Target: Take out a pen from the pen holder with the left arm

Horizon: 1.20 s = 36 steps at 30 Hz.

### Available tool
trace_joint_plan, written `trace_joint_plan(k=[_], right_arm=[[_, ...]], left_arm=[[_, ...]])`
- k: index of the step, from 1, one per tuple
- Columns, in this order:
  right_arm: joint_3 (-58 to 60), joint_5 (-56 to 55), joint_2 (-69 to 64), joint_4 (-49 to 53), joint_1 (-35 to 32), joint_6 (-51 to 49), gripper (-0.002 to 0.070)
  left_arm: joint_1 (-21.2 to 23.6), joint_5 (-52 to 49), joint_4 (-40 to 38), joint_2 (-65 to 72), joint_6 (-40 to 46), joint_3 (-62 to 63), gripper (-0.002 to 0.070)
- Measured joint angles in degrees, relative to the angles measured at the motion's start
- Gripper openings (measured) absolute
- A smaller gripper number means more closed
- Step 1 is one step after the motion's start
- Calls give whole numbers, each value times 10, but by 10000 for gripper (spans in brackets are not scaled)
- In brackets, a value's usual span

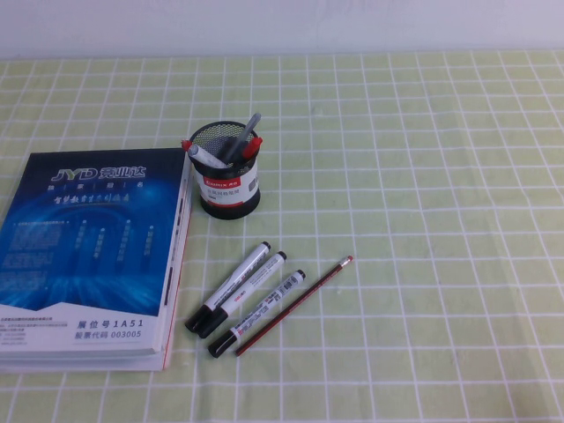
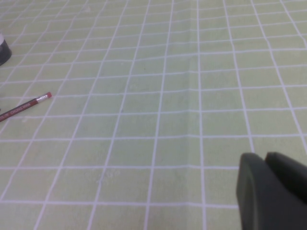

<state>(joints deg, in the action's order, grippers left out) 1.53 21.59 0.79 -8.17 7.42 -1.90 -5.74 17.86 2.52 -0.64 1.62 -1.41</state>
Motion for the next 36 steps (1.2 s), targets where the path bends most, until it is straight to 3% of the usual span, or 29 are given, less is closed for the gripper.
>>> trace_joint_plan(k=[5,8,19,27,36], right_arm=[[0,0,0,0,0,0,-15],[0,0,0,0,0,0,-15],[0,0,0,0,0,0,-15],[0,0,0,0,0,0,-15],[0,0,0,0,0,0,-15]], left_arm=[[0,157,-5,0,-34,0,-2],[0,167,-10,-1,-58,16,-2],[0,-61,-13,31,-26,226,-2],[0,-251,-14,127,-57,262,-2],[0,-234,-14,136,-106,263,-2]])
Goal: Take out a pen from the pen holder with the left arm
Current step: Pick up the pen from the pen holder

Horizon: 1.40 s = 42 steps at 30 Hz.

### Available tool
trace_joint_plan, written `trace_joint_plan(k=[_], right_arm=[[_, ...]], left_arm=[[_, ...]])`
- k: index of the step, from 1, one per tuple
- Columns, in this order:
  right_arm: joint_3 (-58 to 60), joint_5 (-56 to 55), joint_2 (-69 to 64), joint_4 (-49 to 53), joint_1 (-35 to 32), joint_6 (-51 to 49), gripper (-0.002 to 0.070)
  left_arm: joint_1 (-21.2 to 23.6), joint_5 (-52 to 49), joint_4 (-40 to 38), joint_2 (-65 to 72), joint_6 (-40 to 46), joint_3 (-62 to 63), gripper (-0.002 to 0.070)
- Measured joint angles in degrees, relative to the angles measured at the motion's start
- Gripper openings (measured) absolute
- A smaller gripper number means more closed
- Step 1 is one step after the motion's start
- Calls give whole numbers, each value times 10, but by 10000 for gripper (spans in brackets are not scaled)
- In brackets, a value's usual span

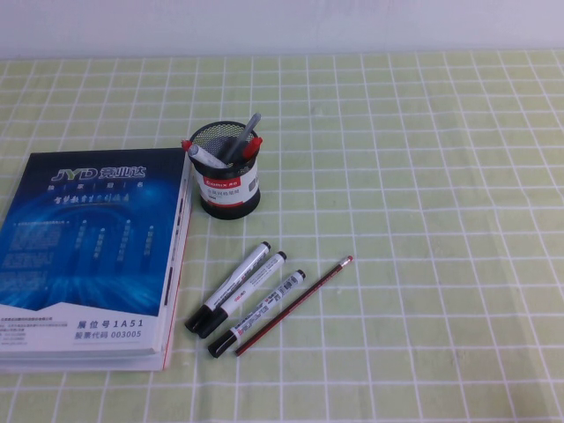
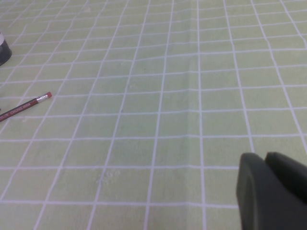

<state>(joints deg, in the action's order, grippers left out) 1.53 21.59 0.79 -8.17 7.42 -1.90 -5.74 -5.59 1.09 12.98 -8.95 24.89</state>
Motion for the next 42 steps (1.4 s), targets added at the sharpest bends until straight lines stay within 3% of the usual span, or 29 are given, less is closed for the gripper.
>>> trace_joint_plan(k=[9,16,25,35,42], right_arm=[[0,0,0,0,0,0,-15],[0,0,0,0,0,0,-15],[0,0,0,0,0,0,-15],[0,0,0,0,0,0,-15],[0,0,0,0,0,0,-15]], left_arm=[[0,37,0,40,-1,1,-2],[-3,32,2,151,31,17,-2],[-80,83,83,303,34,86,-2],[-86,245,102,465,-80,92,-2],[-86,291,210,569,-167,116,-2]])
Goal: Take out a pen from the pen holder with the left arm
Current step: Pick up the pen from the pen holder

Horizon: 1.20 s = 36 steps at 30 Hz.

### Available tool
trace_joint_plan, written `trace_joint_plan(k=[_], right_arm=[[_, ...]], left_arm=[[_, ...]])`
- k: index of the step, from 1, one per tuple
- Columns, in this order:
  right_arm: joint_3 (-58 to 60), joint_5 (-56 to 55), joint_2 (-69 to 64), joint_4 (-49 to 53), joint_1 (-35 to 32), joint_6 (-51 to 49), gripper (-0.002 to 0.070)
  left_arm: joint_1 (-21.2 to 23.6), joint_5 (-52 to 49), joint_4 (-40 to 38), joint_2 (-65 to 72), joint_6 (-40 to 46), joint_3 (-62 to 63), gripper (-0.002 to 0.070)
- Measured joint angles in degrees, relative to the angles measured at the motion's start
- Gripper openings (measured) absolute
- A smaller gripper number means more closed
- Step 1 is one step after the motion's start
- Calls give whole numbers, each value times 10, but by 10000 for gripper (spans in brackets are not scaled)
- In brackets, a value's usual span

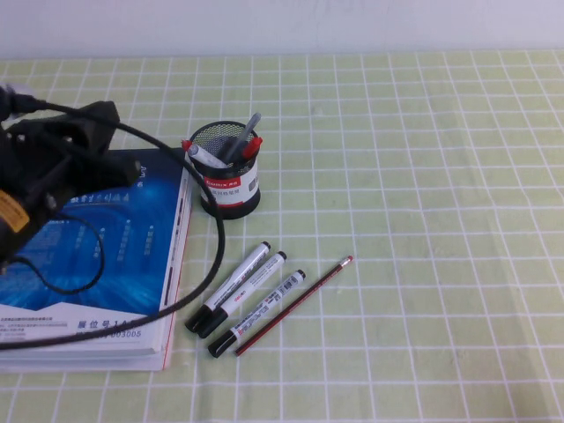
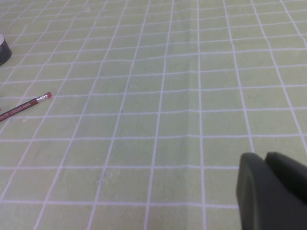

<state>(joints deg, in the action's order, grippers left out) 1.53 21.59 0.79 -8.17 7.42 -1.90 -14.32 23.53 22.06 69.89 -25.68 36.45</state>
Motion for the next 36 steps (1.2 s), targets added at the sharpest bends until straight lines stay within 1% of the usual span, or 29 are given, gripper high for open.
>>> trace_joint_plan(k=[3,7,14,17,21,23,25,32,33,36], right_arm=[[0,0,0,0,0,0,-15],[0,0,0,0,0,0,-15],[0,0,0,0,0,0,-15],[0,0,0,0,0,0,-15],[0,0,0,0,0,0,-15],[0,0,0,0,0,0,-15],[0,0,0,0,0,0,-15],[0,0,0,0,0,0,-15],[0,0,0,0,0,0,-15],[0,0,0,0,0,0,-15]], left_arm=[[0,10,21,48,-41,27,-2],[0,45,54,96,-75,52,-2],[-5,109,84,154,-129,54,-2],[-31,141,93,176,-131,57,-2],[-82,132,98,213,-74,80,13],[-102,122,99,234,-41,97,40],[-112,115,101,252,-11,116,77],[-115,98,98,318,54,160,278],[-115,98,97,328,64,161,298],[-115,100,94,352,102,161,326]])
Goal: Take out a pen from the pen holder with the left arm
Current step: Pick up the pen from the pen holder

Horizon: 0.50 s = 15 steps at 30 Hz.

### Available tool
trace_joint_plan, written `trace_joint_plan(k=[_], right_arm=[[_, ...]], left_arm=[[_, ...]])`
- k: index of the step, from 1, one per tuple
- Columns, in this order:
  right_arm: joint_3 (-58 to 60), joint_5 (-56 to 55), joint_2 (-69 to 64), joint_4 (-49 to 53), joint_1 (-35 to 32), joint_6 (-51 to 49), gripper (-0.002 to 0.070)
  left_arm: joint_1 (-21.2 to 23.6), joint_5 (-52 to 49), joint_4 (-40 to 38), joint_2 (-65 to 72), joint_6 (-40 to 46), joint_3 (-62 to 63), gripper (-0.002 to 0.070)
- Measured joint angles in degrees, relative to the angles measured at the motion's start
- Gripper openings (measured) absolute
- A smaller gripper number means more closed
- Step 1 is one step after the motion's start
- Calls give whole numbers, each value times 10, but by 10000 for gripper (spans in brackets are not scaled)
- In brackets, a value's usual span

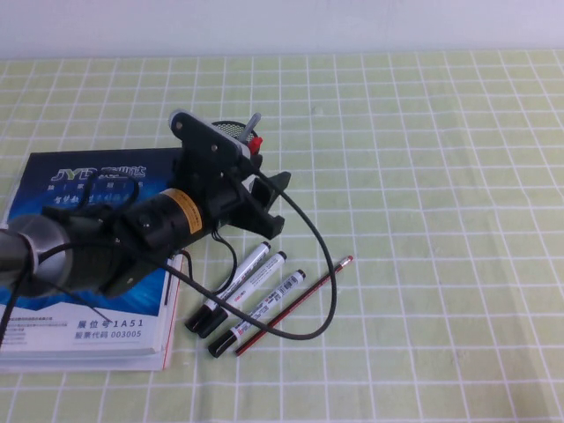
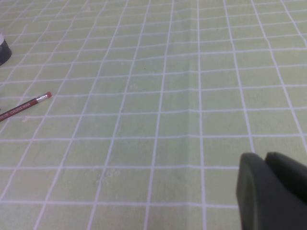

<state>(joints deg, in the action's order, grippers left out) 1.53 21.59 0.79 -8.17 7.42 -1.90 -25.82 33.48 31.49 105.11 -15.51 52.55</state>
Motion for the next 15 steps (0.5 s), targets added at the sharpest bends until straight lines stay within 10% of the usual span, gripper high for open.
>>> trace_joint_plan(k=[15], right_arm=[[0,0,0,0,0,0,-15]], left_arm=[[-4,49,-48,-17,74,0,339]])
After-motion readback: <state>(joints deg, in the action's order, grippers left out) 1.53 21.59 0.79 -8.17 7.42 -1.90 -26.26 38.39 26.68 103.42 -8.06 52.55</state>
